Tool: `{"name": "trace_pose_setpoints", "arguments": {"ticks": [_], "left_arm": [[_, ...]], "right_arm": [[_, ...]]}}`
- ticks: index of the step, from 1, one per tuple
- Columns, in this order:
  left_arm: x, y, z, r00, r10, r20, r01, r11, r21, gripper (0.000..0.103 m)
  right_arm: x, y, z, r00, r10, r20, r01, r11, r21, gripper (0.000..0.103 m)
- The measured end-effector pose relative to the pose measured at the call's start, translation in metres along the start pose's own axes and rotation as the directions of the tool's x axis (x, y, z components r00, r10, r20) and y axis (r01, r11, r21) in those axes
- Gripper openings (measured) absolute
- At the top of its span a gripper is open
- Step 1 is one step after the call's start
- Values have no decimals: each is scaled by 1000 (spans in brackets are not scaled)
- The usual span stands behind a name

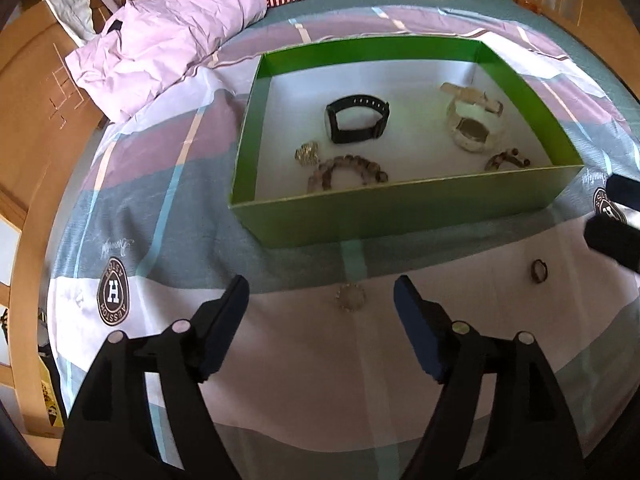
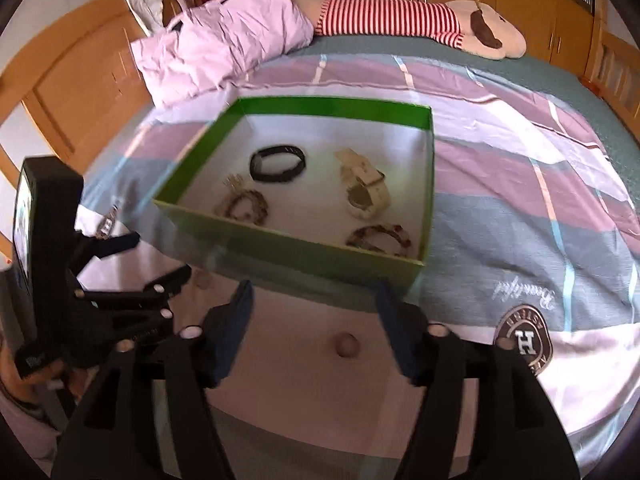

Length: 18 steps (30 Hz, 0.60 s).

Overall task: Organize jewelry
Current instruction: 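Move left tool to the gold bead ring while right tool approaches the black ring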

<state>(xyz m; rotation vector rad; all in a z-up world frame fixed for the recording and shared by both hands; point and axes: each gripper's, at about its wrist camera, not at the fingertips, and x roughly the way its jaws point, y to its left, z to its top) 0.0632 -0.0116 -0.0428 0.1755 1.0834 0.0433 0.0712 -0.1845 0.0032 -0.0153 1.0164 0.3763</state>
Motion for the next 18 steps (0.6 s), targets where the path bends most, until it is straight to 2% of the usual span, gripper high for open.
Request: {"name": "trace_pose_setpoints", "arguments": {"ticks": [3,8,12,18], "left_arm": [[5,0,0,1000,1,-18,-1,1000,-7,81],[16,-4,-2,998,0,-60,0,1000,-2,81],[21,-4,-2,997,-10,-80,9,1000,-8,81],[24,6,-2,995,-26,-98,20,998,-54,81]], "right_arm": [[13,-12,-8,998,-23,-63,25,999,35,73],[42,-31,-22,980,-80,-180,94,993,75,73],[57,-34,-30,970,-99,-224,117,991,72,73],[65,-32,-32,969,-110,-223,126,990,58,73]]}}
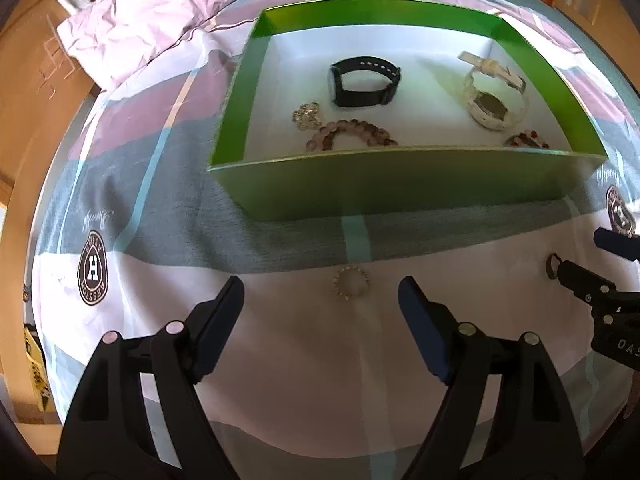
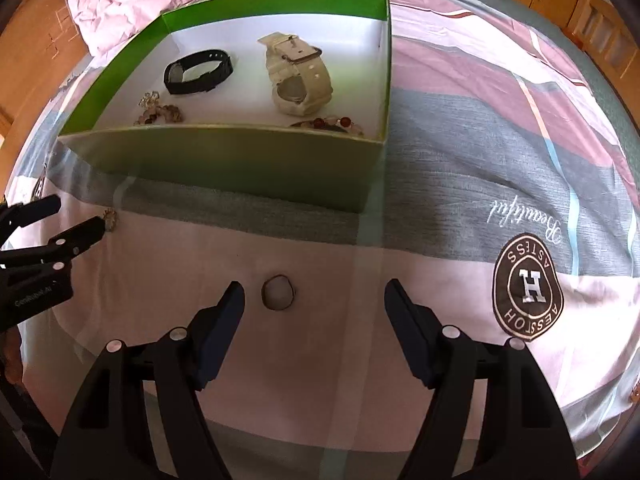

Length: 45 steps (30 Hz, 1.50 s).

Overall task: Organize jewelry
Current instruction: 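Move left tool to the gold bead ring while right tool approaches the black ring, then close left tool on the gold ring while right tool grasps the black ring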

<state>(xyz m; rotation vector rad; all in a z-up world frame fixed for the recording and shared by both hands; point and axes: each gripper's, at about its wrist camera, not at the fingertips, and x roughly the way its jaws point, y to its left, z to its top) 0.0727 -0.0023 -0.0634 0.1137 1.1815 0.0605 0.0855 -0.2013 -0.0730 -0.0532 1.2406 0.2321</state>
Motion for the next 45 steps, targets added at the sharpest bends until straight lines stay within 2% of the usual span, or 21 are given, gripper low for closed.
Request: {"name": "trace_pose_setpoints", "arguments": {"ticks": [5,9,11,13,15,16,28,34,38,40,41,42,44,45], "left_arm": [[5,10,1,999,-35,-29,33,998,-48,81],[8,9,0,998,-42,-50,39,998,-59,81],[8,10,0,998,-46,-50,43,997,-64,81],[9,11,1,998,-47,-50,44,997,-65,81],[9,11,1,998,-45,-54,42,997,-65,81],[10,11,0,997,-46,-56,43,997,-66,81],[20,5,7,994,-88,-61,82,992,-94,83],[31,0,7,989,-123,-87,114,988,-105,60],[35,1,8,991,-108,-84,100,991,-93,59],[35,1,8,991,-108,-79,101,990,-95,54],[35,1,8,991,-111,-77,103,990,-97,49],[34,2,8,991,-112,-73,104,990,-98,46],[34,4,10,992,-113,-55,107,988,-108,26],[34,5,11,991,-124,-52,118,987,-111,22]], "right_arm": [[5,-16,3,995,100,1,-100,990,98,71],[12,2,0,995,91,-37,-89,995,35,49],[14,11,-1,997,66,-36,-66,998,4,48],[13,15,-1,999,44,-28,-44,999,-23,40],[13,18,-6,999,29,-24,-30,999,-44,20],[12,19,-6,999,25,-21,-26,998,-49,19],[8,22,-16,994,67,-80,-72,996,-61,19],[4,18,-12,994,79,-78,-83,995,-49,20],[1,7,-5,993,96,-66,-97,995,-13,21],[-6,-5,-4,994,99,-53,-99,995,6,21],[-7,-8,-4,993,103,-50,-102,995,17,23],[-7,-10,-3,993,106,-49,-105,994,25,29],[-8,-13,-3,994,102,-49,-100,994,37,33],[-8,-14,-3,994,98,-50,-96,995,35,33]]}}
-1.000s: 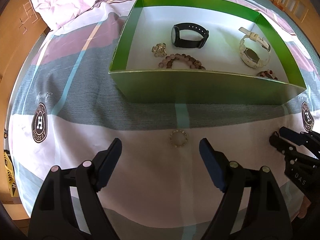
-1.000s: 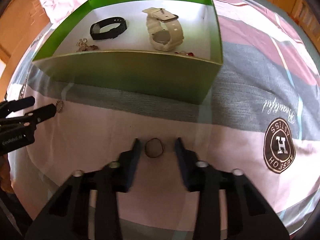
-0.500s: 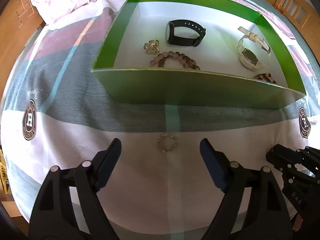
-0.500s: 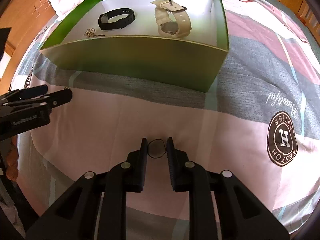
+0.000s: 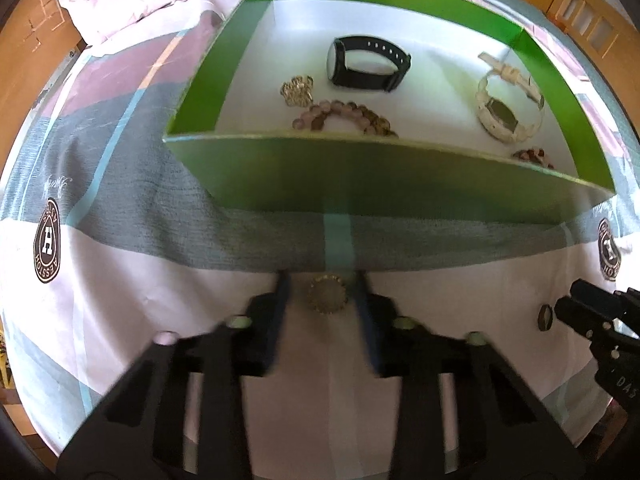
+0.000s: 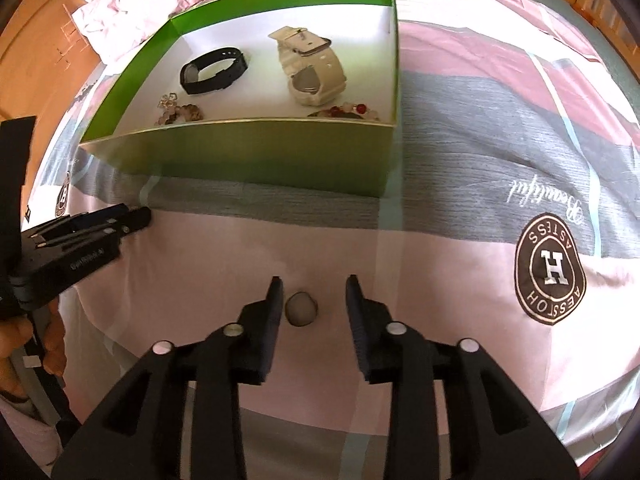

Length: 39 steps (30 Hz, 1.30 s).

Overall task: Organize jewelry
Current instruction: 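Close left tool on the gold ring while right tool grasps the black ring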

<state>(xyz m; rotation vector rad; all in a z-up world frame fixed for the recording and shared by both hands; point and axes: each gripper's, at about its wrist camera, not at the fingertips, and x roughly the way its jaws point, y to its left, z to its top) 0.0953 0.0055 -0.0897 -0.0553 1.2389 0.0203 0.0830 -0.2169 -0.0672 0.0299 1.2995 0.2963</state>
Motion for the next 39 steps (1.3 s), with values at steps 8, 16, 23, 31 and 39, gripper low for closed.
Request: {"name": "trace_pose_setpoints", "arguments": {"ticks": [8,16,23,31,39], "left_arm": [[-8,-9,-18,1000,-10,-22,10,999,34,21],[-23,-9,-40,997,-68,-38,68,998,-17,41],[-21,-14,-39,1000,-9,-24,9,1000,-5,56],[-17,-23,-35,1000,6,-17,-5,999,38,66],[-9,-25,-34,999,18,-34,-16,999,41,70]], "right_arm": [[1,3,0,1000,-5,-10,5,1000,-4,33],[0,12,5,1000,6,-2,-6,1000,-15,38],[7,17,-2,999,-24,-22,23,999,-48,41],[15,29,-2,998,-57,-25,55,994,-89,41],[22,36,-3,996,-83,-37,78,991,-109,41]]}}
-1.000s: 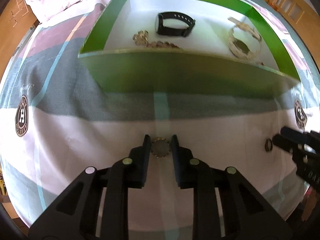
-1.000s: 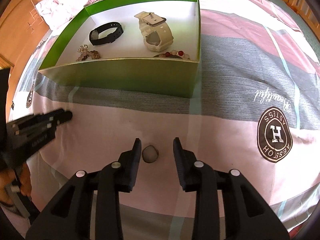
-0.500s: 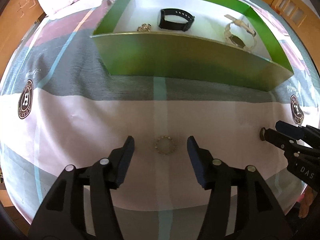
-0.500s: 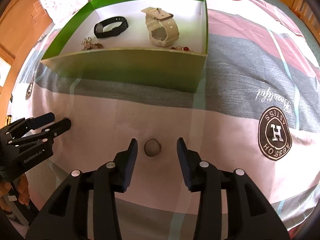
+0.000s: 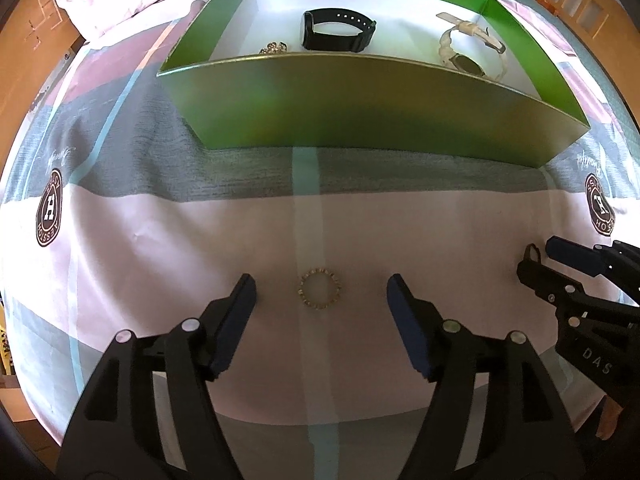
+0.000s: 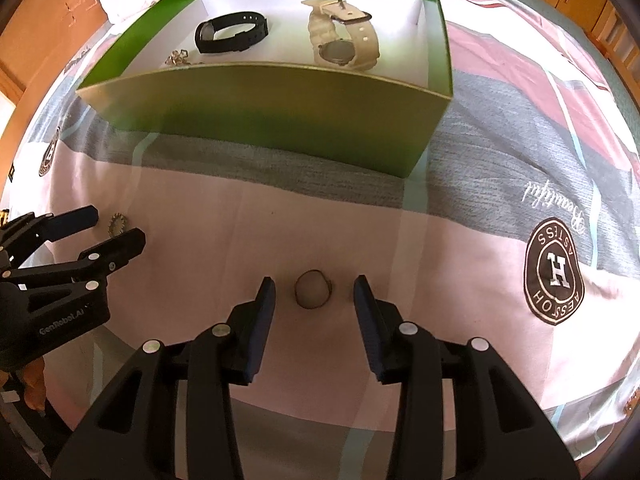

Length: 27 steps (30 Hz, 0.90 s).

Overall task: Organize jewelry
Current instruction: 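Close left tool on the gold ring while right tool grasps the black ring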

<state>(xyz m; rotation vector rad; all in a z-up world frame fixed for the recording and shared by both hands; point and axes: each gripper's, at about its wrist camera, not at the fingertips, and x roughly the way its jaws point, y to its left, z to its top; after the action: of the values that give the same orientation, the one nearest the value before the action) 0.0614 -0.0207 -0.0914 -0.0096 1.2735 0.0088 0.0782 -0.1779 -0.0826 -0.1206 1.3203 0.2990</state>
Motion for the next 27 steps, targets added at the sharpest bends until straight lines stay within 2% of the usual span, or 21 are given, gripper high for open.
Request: {"name": "trace_pose_setpoints", "arguments": {"ticks": [10,12,16,20,23,25,27], "left_arm": [[7,-1,-1,1000,13,-4,-13,1000,18,70],[8,-1,-1,1000,11,-2,-11,1000,21,68],[6,-3,-1,1000,13,5,-13,999,30,58],[4,-5,0,1000,0,12,-1,999,33,38],[2,-5,1,1000,-1,12,1,1000,24,29],[1,-3,2,1000,1,13,-2,1000,16,21],[1,-1,3,1000,-7,13,7,1000,8,21]], "right_arm": [[4,5,1,1000,-14,0,14,1000,-13,41],[5,9,0,1000,-20,3,20,1000,-20,41],[5,13,-3,999,-32,10,32,999,-38,41],[5,17,-6,999,-32,19,33,999,-41,41],[4,20,-6,999,-22,30,24,998,-55,22],[3,22,-6,999,-16,31,18,998,-55,21],[3,24,-6,999,-14,31,16,998,-55,21]]}}
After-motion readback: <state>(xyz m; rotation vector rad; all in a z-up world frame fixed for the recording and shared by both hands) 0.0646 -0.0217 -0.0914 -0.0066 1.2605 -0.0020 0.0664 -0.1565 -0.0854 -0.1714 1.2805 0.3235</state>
